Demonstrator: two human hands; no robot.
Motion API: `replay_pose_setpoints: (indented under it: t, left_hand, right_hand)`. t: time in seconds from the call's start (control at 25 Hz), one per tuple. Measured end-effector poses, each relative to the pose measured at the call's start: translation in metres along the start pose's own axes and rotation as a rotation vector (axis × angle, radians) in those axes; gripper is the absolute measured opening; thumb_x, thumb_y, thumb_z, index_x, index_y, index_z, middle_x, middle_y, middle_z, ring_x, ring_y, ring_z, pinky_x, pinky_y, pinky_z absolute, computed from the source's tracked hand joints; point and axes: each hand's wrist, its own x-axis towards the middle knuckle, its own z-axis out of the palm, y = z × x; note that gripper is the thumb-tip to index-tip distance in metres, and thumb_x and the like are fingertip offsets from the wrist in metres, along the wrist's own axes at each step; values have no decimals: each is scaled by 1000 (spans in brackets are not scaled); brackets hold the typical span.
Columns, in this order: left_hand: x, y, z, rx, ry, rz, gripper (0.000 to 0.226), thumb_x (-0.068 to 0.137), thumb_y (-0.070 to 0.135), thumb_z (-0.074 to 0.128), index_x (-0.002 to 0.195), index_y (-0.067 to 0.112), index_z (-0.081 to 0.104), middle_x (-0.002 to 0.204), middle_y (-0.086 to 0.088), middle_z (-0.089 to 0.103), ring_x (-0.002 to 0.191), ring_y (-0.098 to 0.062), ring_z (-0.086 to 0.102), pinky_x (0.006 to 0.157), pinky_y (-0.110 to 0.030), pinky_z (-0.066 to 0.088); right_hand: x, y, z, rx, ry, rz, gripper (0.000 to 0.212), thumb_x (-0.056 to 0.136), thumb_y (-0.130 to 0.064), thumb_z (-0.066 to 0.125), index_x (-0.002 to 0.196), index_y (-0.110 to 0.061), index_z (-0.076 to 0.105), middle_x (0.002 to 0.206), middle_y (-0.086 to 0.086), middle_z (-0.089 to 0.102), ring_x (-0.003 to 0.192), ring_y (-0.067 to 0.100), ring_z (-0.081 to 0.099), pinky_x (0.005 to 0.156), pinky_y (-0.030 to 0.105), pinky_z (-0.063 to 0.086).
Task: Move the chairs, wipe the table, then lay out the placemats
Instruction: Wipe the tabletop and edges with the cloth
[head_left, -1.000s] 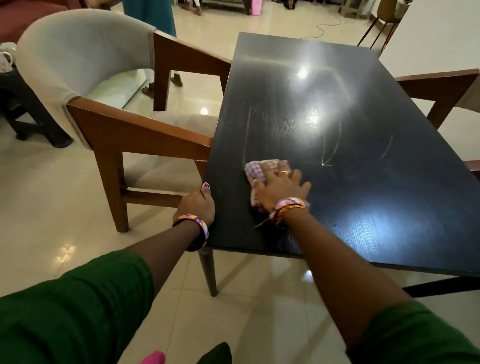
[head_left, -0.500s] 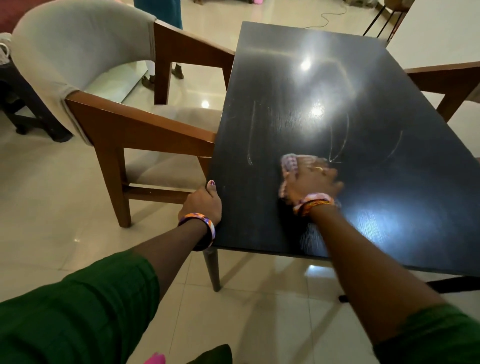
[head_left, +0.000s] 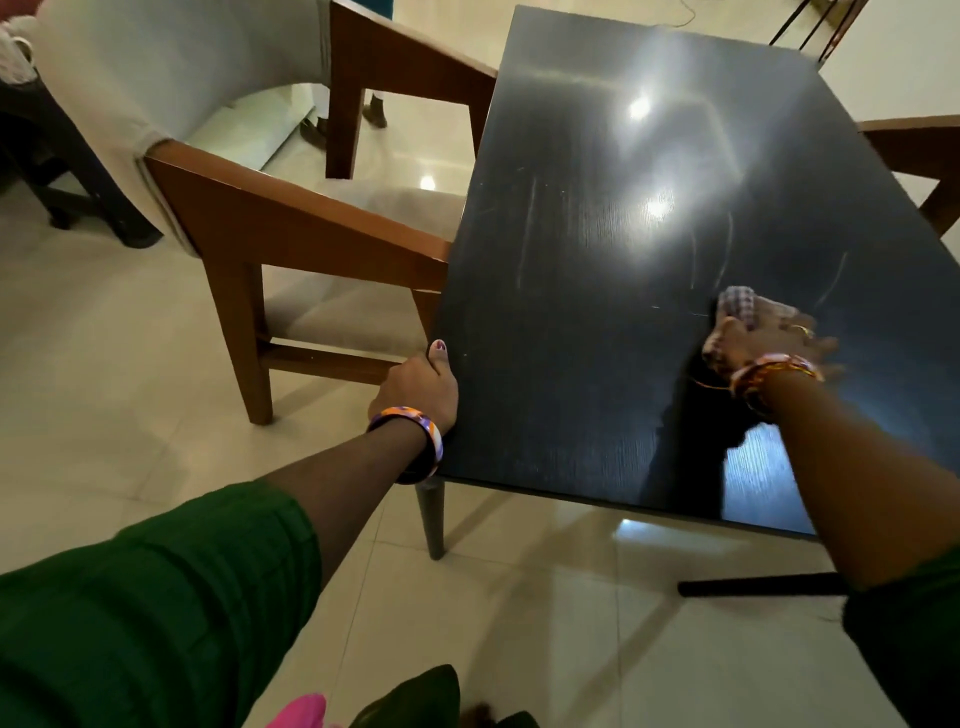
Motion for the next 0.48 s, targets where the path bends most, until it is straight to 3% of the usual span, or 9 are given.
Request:
replay_pose_setpoints:
  t: [0.04,0.08,0.12,0.2,0.28,0.4,0.48]
  left_hand:
    - [0,1,0,5,0,0,54,100,44,20,105,6,58,88,-9,57,81,-23,56,73,-34,44]
    - [0,2,0,8,1,-1,54,100,44,20,105,6,58,89,-10,57,81,-23,56,75,-36,46]
    - [0,2,0,7,2,-4,55,100,44,20,105,6,58,89,-10,58,82,-24,56,77,-36,47]
    - [-1,2,0,4,5,-9,55,100,44,20,105,5,59,90,-11,59,82,-24,56,79,-37,48]
    - [-1,3,-1,2,5,-11,54,100,44,21,105,5,58,88,-9,56,82,-23,55,76,-36,46]
    - [-1,4,-3,12,-5,-11,53,100,43,20,106,6,58,90,-9,53,83,-22,52,73,-33,40]
    - [-2,4,-2,10,-5,-26,54,100,44,20,106,6,58,90,-9,54,82,-22,53,72,-33,40]
  right_hand:
    - [2,7,1,24,69,59,53,101,-27,16,115,9,53,113,11,52,112,20,42,97,23,39]
    - [2,8,3,53,140,192,51,101,-33,17,90,-4,57,94,9,55,100,22,45,82,26,46]
    - [5,9,9,35,184,240,54,98,-45,17,81,-9,53,88,9,55,95,27,49,78,32,44]
    - [-9,-21,25,-207,196,244,59,91,-58,19,112,-16,55,122,20,53,110,39,47,91,45,36]
    - [-39,-75,51,-267,43,44,60,92,-54,26,138,-20,38,145,20,33,124,41,33,99,50,28]
    - [-66,-139,75,-243,-101,-325,58,95,-51,29,148,-29,21,155,11,17,136,39,18,107,54,19]
    - [-45,-128,63,-240,-139,-303,57,96,-50,27,149,-34,14,158,9,12,141,39,9,111,56,10]
